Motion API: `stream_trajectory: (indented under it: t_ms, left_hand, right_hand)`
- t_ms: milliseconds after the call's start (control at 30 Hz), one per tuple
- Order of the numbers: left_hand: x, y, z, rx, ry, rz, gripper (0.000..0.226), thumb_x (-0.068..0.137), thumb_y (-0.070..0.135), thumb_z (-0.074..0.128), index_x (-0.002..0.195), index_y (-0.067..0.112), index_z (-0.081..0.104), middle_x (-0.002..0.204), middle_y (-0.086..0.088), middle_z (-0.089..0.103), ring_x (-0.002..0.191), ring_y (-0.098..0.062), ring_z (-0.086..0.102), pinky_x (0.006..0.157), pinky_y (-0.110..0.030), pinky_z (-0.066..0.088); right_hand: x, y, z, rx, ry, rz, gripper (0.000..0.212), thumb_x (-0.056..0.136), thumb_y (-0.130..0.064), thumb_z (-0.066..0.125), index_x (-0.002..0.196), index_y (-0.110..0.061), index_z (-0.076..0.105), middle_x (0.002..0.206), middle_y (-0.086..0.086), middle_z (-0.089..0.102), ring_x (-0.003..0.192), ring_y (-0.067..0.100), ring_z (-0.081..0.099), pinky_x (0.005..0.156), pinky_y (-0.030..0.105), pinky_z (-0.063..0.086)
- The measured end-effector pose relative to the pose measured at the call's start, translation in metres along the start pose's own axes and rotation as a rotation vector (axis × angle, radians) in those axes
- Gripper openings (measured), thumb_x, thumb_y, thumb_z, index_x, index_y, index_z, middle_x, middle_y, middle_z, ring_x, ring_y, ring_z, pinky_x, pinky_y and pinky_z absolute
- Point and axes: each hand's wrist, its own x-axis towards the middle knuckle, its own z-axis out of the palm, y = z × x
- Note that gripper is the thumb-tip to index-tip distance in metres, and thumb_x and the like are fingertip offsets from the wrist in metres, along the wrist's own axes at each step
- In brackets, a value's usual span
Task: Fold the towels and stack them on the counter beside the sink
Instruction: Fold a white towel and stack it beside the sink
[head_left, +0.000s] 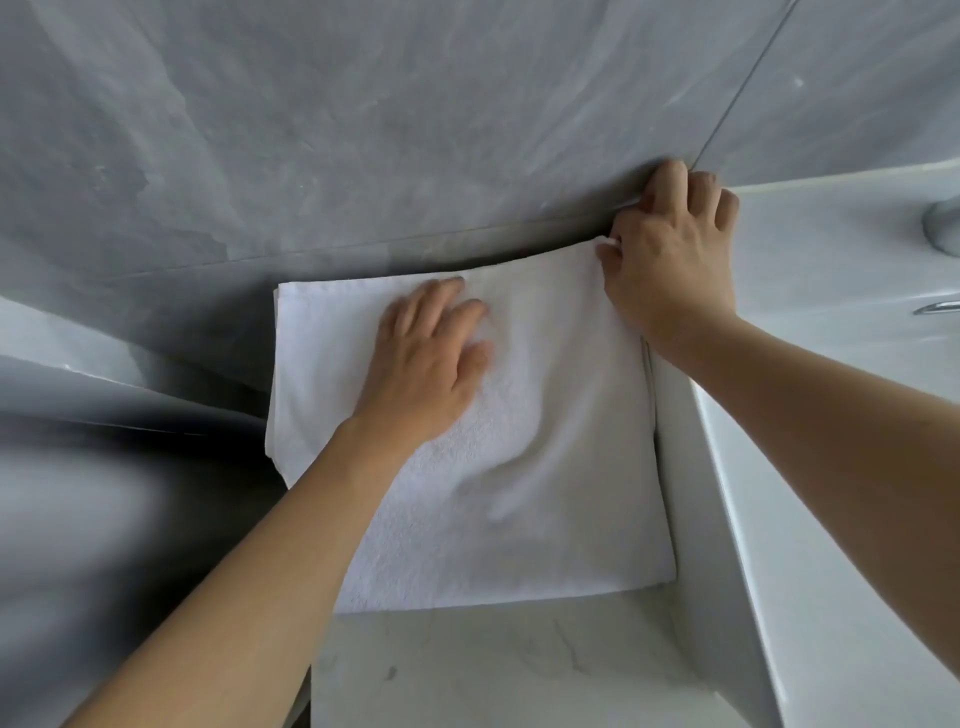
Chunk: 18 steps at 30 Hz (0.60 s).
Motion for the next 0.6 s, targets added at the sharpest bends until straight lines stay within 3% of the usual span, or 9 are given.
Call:
stream_trajectory:
  t_ms: [100,233,367,433,500,600]
  left_hand:
    - [-0.013,-0.013,0.008,0.133,-0.178,-0.060,0.061,0.098,0.057,0.015,0.156,0.037,0.020,0.166,0.005,0.008,0.153,-0.019,0.002,0.122,-0.047,-0.002]
    - [-0.011,-0.015,0.017,0.236,-0.221,-0.058,0.063,0.097,0.060,0.005,0.157,0.040,0.000,0.167,0.006,-0.004,0.153,-0.017,-0.010,0.121,-0.048,-0.011]
    - [-0.009,-0.016,0.020,0.209,-0.205,-0.048,0.064,0.098,0.055,0.006,0.158,0.034,0.005,0.167,0.004,-0.001,0.153,-0.020,-0.008,0.121,-0.051,-0.006]
    - [-0.010,-0.019,0.019,0.201,-0.194,-0.030,0.065,0.098,0.054,0.006,0.158,0.031,0.009,0.167,0.003,0.003,0.153,-0.022,-0.004,0.122,-0.051,-0.003]
    - [-0.012,-0.021,0.020,0.203,-0.162,-0.014,0.062,0.099,0.049,0.011,0.158,0.029,0.011,0.167,0.003,0.005,0.154,-0.021,0.000,0.122,-0.050,-0.001]
    - [-0.012,-0.022,0.023,0.187,-0.124,-0.017,0.060,0.101,0.043,0.019,0.158,0.026,0.014,0.166,0.003,0.008,0.154,-0.021,0.002,0.123,-0.051,0.002]
  right_hand:
    - [-0.002,-0.004,-0.001,-0.023,-0.023,-0.009,0.021,0.086,-0.026,0.054,0.089,-0.007,0.064,0.117,0.016,0.044,0.108,0.038,0.041,0.093,0.042,0.025]
    - [-0.004,-0.006,-0.010,-0.038,-0.039,-0.004,0.023,0.082,-0.017,0.051,0.099,-0.005,0.060,0.116,0.020,0.045,0.108,0.038,0.042,0.098,0.046,0.028]
    - [-0.048,-0.068,-0.013,0.247,0.102,-0.090,0.041,0.083,-0.019,0.057,0.123,-0.011,0.058,0.129,0.015,0.051,0.116,0.035,0.047,0.104,0.044,0.028]
    - [-0.079,-0.090,-0.001,0.346,-0.079,-0.153,0.046,0.093,-0.027,0.051,0.137,-0.013,0.051,0.146,0.014,0.044,0.130,0.032,0.042,0.111,0.044,0.024]
    - [-0.092,-0.081,0.015,0.321,-0.252,-0.002,0.054,0.100,-0.037,0.039,0.151,-0.019,0.033,0.159,0.008,0.025,0.146,0.026,0.022,0.120,0.042,0.009]
    - [-0.099,-0.059,0.031,0.198,-0.230,0.002,0.061,0.098,-0.042,0.027,0.154,-0.018,0.025,0.161,0.008,0.021,0.149,0.023,0.016,0.121,0.041,0.004]
